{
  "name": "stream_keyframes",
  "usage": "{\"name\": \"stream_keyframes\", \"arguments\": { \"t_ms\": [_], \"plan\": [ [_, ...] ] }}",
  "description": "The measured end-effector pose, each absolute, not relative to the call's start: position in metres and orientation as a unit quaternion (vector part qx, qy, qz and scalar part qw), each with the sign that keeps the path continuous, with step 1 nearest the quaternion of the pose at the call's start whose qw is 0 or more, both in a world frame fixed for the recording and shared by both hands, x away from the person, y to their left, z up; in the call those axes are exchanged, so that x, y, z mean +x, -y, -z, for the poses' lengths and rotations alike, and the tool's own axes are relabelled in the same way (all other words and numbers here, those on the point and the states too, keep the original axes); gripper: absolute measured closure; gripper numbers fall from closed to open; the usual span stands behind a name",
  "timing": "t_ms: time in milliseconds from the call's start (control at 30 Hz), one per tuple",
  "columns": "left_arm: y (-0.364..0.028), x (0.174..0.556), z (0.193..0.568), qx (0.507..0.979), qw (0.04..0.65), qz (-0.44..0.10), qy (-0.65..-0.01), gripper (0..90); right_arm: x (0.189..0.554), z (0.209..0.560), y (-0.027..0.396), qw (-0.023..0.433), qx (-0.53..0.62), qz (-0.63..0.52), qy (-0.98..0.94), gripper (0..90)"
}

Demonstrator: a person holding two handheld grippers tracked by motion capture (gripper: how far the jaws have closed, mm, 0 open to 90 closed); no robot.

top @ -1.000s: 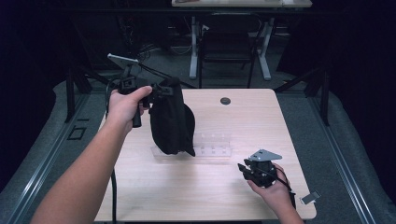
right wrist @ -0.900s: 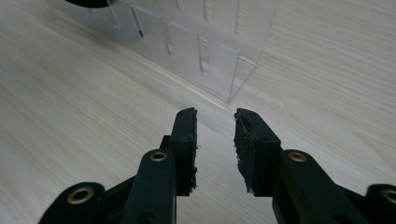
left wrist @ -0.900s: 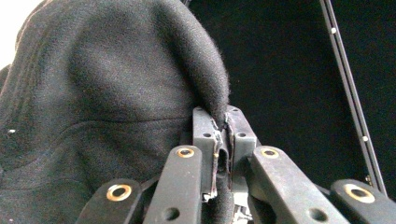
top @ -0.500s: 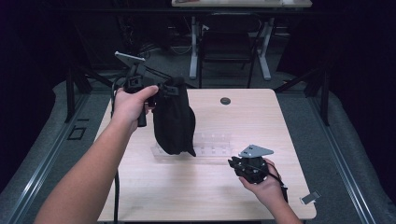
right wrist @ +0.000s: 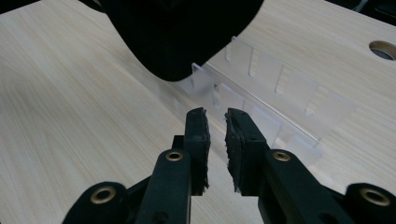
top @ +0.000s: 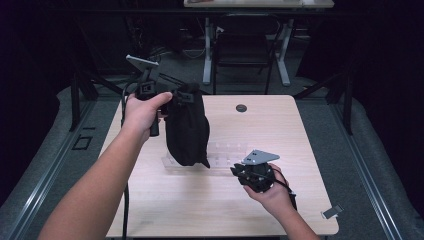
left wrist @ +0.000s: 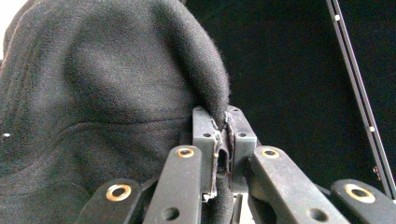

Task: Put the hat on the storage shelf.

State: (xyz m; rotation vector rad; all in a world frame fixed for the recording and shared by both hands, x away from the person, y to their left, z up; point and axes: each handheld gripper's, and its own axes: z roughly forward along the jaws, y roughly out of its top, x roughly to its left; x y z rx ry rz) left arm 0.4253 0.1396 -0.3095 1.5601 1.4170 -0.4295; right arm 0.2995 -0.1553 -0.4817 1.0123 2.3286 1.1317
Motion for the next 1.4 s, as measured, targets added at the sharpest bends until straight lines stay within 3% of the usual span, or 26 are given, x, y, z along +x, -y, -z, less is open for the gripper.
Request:
{"name": "stream_keyframes", "arguments": {
  "t_ms": [1400],
  "plan": [
    [-0.122, 0.426, 0.311, 0.646, 0.474, 0.176, -0.572, 85.1, 0.308, 0.463, 0.089, 0.172, 0.291, -0.404, -0.85, 82.6]
  ]
}}
